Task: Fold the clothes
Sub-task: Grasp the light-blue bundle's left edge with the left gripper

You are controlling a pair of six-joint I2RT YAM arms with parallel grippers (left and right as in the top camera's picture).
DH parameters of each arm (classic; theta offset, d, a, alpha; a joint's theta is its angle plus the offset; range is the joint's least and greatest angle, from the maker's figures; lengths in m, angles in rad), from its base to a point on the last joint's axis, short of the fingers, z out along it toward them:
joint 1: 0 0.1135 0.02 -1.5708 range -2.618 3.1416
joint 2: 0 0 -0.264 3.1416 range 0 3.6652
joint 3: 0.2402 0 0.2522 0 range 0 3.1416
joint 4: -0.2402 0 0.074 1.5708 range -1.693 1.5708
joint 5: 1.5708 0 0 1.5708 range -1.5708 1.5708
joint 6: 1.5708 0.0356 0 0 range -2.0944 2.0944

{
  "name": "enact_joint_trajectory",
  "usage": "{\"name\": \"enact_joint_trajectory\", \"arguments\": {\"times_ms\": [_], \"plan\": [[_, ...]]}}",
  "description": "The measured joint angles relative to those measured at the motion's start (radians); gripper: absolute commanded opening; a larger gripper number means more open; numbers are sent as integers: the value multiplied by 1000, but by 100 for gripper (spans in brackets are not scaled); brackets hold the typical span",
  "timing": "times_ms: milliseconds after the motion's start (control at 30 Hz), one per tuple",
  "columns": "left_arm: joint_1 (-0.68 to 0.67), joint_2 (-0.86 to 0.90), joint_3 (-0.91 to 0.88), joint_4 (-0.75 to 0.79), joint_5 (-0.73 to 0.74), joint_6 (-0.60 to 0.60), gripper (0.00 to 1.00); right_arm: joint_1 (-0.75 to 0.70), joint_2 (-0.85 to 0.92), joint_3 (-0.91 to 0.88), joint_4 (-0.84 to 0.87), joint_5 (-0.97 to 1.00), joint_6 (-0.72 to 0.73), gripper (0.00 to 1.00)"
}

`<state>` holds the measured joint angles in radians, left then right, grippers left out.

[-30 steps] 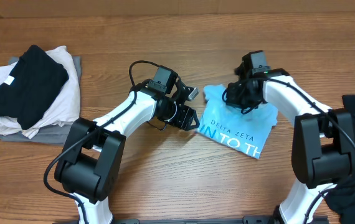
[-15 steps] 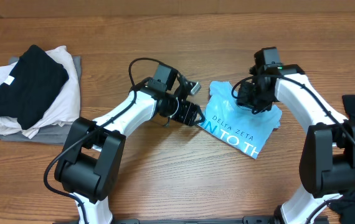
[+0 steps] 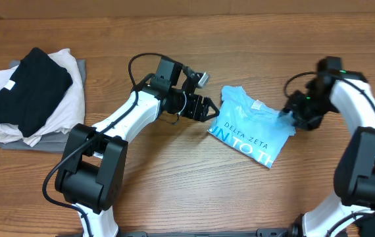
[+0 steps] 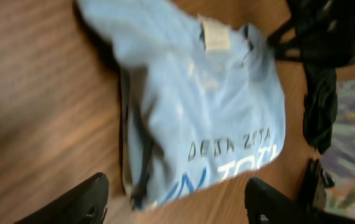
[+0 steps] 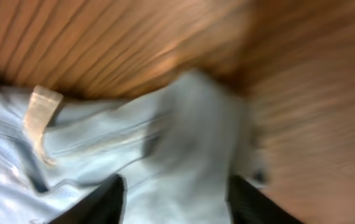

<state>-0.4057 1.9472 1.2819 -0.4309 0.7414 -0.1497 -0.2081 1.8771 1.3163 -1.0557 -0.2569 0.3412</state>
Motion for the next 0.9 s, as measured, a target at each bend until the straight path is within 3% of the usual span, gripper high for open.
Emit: {"name": "enact_joint_trajectory", "arguments": {"times_ms": [167,300,500,700,800,900], "plan": [[0,0,0,-89,-17,14,76,-85,0,-2,-3,-7,-31,74],[0,0,0,-100,-16,19,74,-86,-1,-25,2,-23,-42,69],[0,0,0,-106,-27,30,74,-65,-1,-94,37,-53,-61,36],[0,0,0,-139,-92,47,78,-6,-1,-155,218,-106,-55,36],[0,0,0,-143,-126,52,82,30,-1,-156,299,-122,-50,50],[0,2,0,-126,-146,47,88,60,-1,-156,312,-132,-60,45]]}}
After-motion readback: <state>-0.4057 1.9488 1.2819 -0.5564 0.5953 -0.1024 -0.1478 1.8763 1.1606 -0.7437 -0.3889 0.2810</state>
